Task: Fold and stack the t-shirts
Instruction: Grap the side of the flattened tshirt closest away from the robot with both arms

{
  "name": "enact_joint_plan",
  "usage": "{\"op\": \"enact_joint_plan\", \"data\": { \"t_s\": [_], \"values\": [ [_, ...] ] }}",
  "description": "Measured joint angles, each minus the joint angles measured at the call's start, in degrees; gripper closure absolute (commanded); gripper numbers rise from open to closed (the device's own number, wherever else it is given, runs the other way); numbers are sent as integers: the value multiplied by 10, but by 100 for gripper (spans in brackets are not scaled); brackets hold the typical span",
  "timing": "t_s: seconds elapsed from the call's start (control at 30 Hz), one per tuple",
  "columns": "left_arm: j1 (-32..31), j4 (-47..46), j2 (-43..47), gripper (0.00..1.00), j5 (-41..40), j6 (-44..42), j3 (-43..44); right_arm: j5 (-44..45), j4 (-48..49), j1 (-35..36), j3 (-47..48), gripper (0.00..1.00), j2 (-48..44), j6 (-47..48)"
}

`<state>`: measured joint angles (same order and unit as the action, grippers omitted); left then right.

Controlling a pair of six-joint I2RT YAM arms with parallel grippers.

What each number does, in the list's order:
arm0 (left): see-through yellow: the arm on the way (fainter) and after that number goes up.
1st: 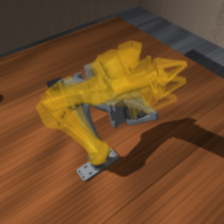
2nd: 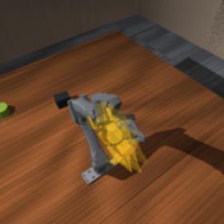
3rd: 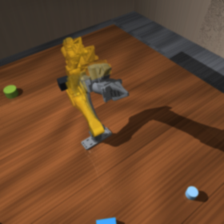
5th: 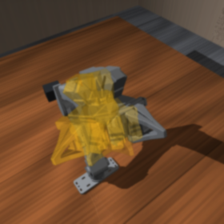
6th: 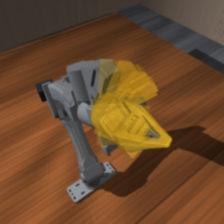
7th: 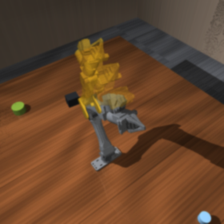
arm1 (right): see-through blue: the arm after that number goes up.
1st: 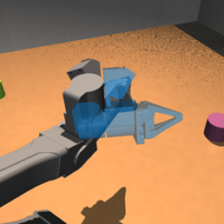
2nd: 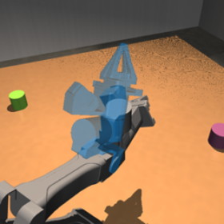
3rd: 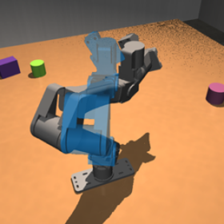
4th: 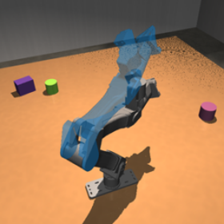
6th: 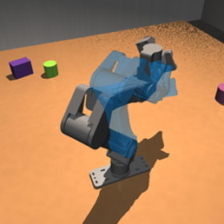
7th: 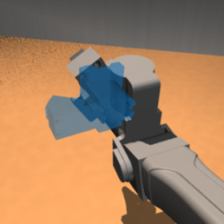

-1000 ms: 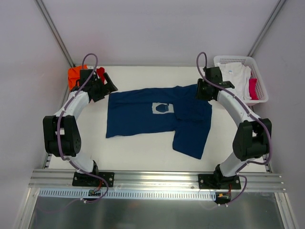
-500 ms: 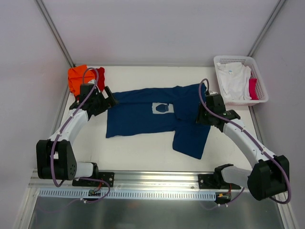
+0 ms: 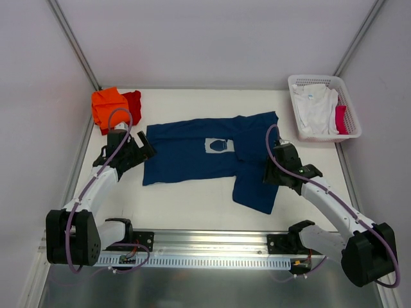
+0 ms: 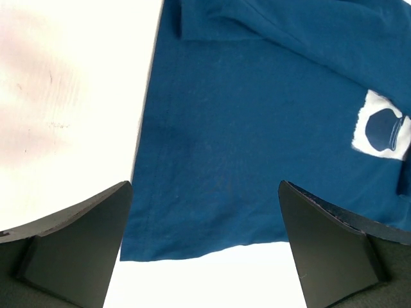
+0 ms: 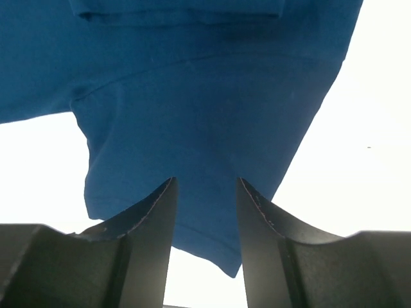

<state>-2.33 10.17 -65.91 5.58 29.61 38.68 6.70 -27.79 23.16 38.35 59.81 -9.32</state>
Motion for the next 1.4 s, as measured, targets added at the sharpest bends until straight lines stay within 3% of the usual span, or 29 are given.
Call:
{"op": "enact_joint_plan", "data": {
  "t_s": [0.27, 0.57, 0.87, 1.07, 1.4],
  "values": [
    [-15, -18, 15, 3, -7, 16, -60, -1, 2, 10, -24, 55, -10, -13],
    [-26, -15, 96, 6, -25, 47, -142, -2, 6, 11, -30, 55, -10, -17],
    [-26, 40, 142, 7, -59, 80, -149, -10, 16, 12, -30, 55, -9, -19],
    [-30, 58, 137, 12, -62, 106, -153, -11, 18, 12, -30, 55, -9, -20],
    [-41, 68, 117, 28, -65, 133, -162, -12, 20, 12, -35, 55, -9, -20]
  ]
}}
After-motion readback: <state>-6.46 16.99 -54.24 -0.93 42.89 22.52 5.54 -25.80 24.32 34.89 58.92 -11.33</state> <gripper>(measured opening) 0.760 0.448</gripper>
